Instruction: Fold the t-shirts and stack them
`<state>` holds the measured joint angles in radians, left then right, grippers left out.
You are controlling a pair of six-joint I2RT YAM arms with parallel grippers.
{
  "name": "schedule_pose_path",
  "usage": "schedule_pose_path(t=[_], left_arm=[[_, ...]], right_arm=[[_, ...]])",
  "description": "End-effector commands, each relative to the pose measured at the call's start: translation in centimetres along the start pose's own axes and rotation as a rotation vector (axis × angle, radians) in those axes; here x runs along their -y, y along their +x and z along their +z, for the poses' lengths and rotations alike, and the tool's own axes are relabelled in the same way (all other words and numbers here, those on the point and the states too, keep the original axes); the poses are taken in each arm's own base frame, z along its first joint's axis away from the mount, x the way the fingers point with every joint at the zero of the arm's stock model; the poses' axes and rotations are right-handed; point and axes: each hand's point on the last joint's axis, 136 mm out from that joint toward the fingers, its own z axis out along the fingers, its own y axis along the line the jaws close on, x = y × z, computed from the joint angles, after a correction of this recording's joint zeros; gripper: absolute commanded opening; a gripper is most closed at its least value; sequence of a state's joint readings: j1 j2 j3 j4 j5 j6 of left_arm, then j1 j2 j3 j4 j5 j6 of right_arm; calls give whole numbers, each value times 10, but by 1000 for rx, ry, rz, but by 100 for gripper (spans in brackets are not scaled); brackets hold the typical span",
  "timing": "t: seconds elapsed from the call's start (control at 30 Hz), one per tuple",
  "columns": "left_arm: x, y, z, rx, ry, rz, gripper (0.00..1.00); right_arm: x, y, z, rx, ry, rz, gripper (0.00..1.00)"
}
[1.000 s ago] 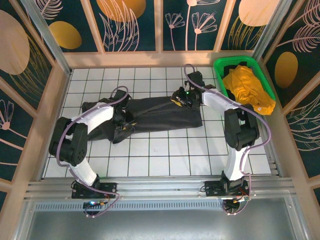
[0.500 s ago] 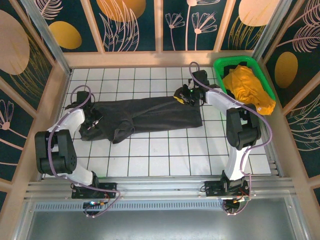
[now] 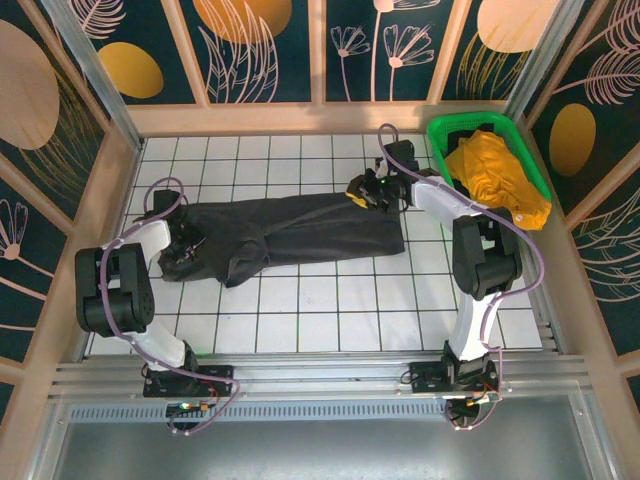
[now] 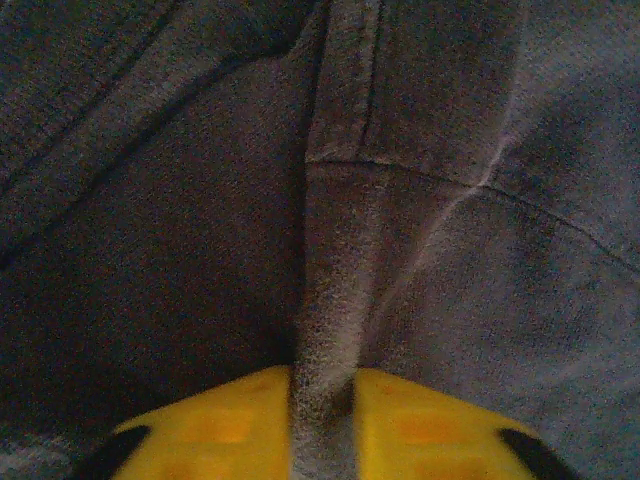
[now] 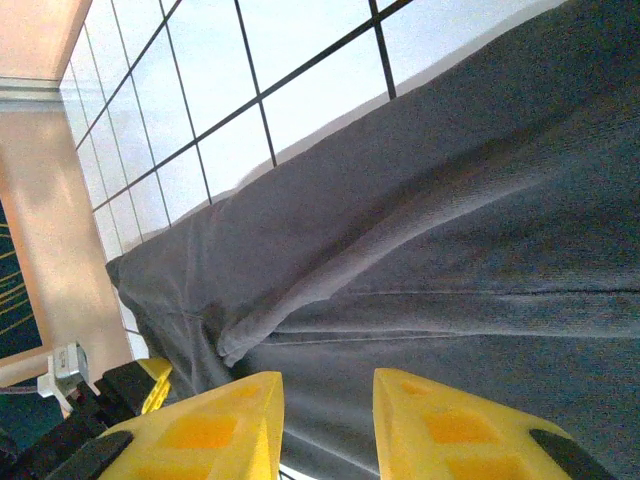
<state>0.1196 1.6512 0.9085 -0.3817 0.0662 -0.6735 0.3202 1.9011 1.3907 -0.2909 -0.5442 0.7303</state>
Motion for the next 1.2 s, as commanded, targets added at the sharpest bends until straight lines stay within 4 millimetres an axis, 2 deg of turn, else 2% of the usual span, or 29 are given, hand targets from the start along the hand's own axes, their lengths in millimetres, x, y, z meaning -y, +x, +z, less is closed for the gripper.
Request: schedule_pose_path(t=[0.0, 0.07, 0.17, 0.3, 0.4, 0.63, 0.8, 0.83, 1.0, 1.1, 1.17], left_arm=[[5, -8, -9, 42, 23, 14, 13], [7, -11, -16, 54, 28, 13, 5], [11, -15, -25, 62, 37, 9, 1], [14, -19, -35, 68, 37, -4, 0], [26, -33, -48, 96, 54, -8, 0], [36, -58, -63, 105, -4, 32, 0], [34, -72, -61, 108, -79, 83, 0], [31, -73, -51, 91, -109, 92, 0], [15, -87, -32, 121, -229, 144, 0], [11, -99, -27, 169, -269, 169, 8], [13, -103, -26, 186, -266, 172, 24]], right_arm=[[4, 2, 3, -18, -5, -8, 30], [4, 1, 3, -16, -5, -5, 30], [4, 1, 3, -16, -5, -2, 30], [3, 0, 4, -12, -6, -2, 30], [2, -1, 4, -11, -7, -2, 30], [3, -1, 3, -11, -2, -4, 30], [5, 1, 3, -11, 3, -3, 30], [7, 1, 2, -12, 5, 0, 30], [11, 4, 3, -14, 12, 0, 30], [12, 4, 1, -14, 14, 0, 30], [14, 6, 1, -15, 19, 1, 30]])
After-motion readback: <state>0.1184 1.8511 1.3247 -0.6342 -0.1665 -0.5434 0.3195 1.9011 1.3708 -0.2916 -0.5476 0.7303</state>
